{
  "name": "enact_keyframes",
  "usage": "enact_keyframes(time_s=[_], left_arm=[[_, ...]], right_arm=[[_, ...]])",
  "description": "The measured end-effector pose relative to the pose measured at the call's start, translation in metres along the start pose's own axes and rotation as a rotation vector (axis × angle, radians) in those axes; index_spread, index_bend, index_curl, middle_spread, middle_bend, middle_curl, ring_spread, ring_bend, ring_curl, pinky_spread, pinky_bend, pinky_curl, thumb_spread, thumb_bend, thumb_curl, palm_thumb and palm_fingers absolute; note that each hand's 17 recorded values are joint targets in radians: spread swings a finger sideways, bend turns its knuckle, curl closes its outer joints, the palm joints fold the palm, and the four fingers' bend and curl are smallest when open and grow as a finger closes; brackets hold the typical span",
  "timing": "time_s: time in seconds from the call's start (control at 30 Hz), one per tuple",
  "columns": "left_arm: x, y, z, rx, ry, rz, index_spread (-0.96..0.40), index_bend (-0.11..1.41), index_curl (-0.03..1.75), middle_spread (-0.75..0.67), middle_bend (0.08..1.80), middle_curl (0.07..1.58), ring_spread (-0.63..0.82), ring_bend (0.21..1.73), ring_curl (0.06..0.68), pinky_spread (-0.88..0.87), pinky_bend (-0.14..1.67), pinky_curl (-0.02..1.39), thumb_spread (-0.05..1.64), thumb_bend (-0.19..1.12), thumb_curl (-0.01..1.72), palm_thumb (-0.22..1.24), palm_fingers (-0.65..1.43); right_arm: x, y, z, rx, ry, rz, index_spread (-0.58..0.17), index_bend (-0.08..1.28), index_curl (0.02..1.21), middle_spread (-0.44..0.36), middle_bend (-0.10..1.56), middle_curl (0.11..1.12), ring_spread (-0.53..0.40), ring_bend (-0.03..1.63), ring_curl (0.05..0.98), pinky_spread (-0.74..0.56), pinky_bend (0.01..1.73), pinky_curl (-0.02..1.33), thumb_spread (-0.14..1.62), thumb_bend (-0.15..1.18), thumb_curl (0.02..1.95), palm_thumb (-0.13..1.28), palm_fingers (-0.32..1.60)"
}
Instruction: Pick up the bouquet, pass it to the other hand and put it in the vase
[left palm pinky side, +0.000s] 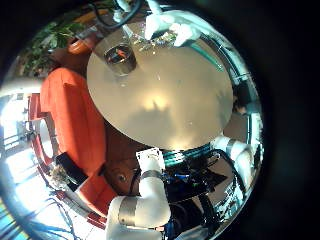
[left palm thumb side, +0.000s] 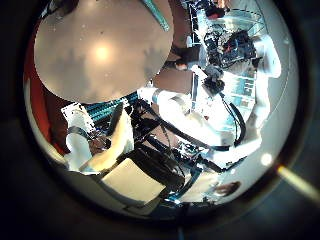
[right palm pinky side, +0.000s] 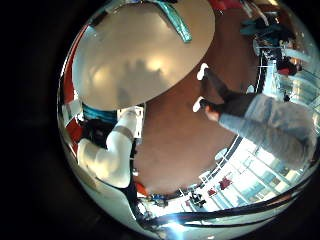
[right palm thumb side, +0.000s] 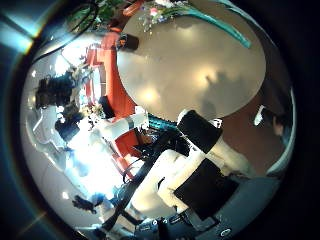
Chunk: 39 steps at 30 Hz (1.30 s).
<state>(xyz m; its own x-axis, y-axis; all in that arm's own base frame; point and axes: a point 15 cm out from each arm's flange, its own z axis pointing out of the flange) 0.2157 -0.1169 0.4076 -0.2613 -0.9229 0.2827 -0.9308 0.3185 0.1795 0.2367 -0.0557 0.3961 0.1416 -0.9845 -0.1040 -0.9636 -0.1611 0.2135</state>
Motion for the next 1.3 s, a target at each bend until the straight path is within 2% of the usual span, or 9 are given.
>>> enact_keyframes(time_s=[0.17,0.23,0.3,0.43,0.67,0.87,1.13,1.3], left_arm=[[0.003,0.001,-0.004,-0.009,0.003,0.002,0.16,0.18,0.33,0.49,0.19,0.31,0.59,0.49,0.207,0.54,0.21,0.32,1.09,-0.02,0.4,0.53,0.05],[0.003,0.004,-0.002,-0.02,0.003,0.002,0.16,0.17,0.33,0.49,0.19,0.31,0.59,0.48,0.207,0.54,0.21,0.32,1.09,-0.02,0.4,0.53,0.05],[0.002,0.008,-0.002,-0.024,0.003,0.005,0.16,0.17,0.33,0.49,0.19,0.31,0.59,0.48,0.208,0.54,0.21,0.32,1.09,-0.02,0.4,0.53,0.05],[0.001,0.014,-0.001,-0.014,0.002,0.013,0.16,0.17,0.33,0.49,0.19,0.3,0.59,0.48,0.208,0.54,0.21,0.32,1.09,-0.02,0.4,0.53,0.06],[0.002,0.016,-0.001,-0.012,0.0,0.034,0.16,0.17,0.33,0.49,0.19,0.3,0.58,0.48,0.208,0.54,0.2,0.32,1.09,-0.02,0.4,0.53,0.06],[0.003,0.016,0.008,-0.036,0.021,0.045,0.16,0.17,0.33,0.49,0.19,0.31,0.58,0.48,0.207,0.54,0.2,0.32,1.09,-0.02,0.4,0.53,0.06],[0.004,0.016,0.009,-0.035,0.027,0.051,0.16,0.17,0.33,0.48,0.19,0.3,0.58,0.47,0.207,0.54,0.2,0.32,1.08,-0.02,0.4,0.54,0.06],[0.002,0.017,0.012,-0.044,0.029,0.048,0.16,0.17,0.33,0.48,0.19,0.3,0.58,0.47,0.207,0.54,0.2,0.32,1.08,-0.02,0.41,0.54,0.06]], right_arm=[[0.035,-0.018,-0.014,-0.031,-0.031,0.02,-0.393,0.15,0.27,-0.065,0.25,0.35,0.024,0.54,0.231,0.38,0.42,0.26,1.16,-0.03,0.37,0.43,0.37],[0.05,-0.03,-0.022,-0.03,-0.036,0.04,-0.387,0.12,0.26,-0.071,0.31,0.37,0.0,0.57,0.237,0.37,0.41,0.25,1.16,-0.03,0.37,0.42,0.42],[0.063,-0.046,-0.028,-0.036,-0.041,0.054,-0.366,0.12,0.24,-0.077,0.34,0.38,-0.043,0.66,0.255,0.33,0.42,0.25,1.15,-0.03,0.37,0.42,0.44],[0.085,-0.084,-0.027,-0.072,-0.061,0.074,-0.32,0.12,0.23,-0.083,0.38,0.4,-0.084,0.72,0.279,0.31,0.46,0.25,1.13,-0.02,0.37,0.43,0.41],[0.104,-0.136,0.011,-0.168,-0.108,0.151,-0.281,0.15,0.23,-0.108,0.46,0.43,-0.127,0.77,0.289,0.26,0.49,0.25,1.1,-0.02,0.38,0.48,0.4],[0.11,-0.18,0.045,-0.137,-0.15,0.164,-0.275,0.18,0.26,-0.133,0.49,0.45,-0.172,0.82,0.312,0.19,0.52,0.24,1.07,-0.01,0.4,0.55,0.4],[0.133,-0.216,0.096,-0.152,-0.162,0.213,-0.332,0.27,0.33,-0.071,0.37,0.42,-0.094,0.69,0.281,0.22,0.51,0.23,1.06,-0.03,0.41,0.56,0.3],[0.136,-0.227,0.113,-0.165,-0.148,0.251,-0.335,0.25,0.35,-0.045,0.34,0.41,-0.056,0.64,0.264,0.25,0.48,0.22,1.06,-0.03,0.4,0.54,0.29]])
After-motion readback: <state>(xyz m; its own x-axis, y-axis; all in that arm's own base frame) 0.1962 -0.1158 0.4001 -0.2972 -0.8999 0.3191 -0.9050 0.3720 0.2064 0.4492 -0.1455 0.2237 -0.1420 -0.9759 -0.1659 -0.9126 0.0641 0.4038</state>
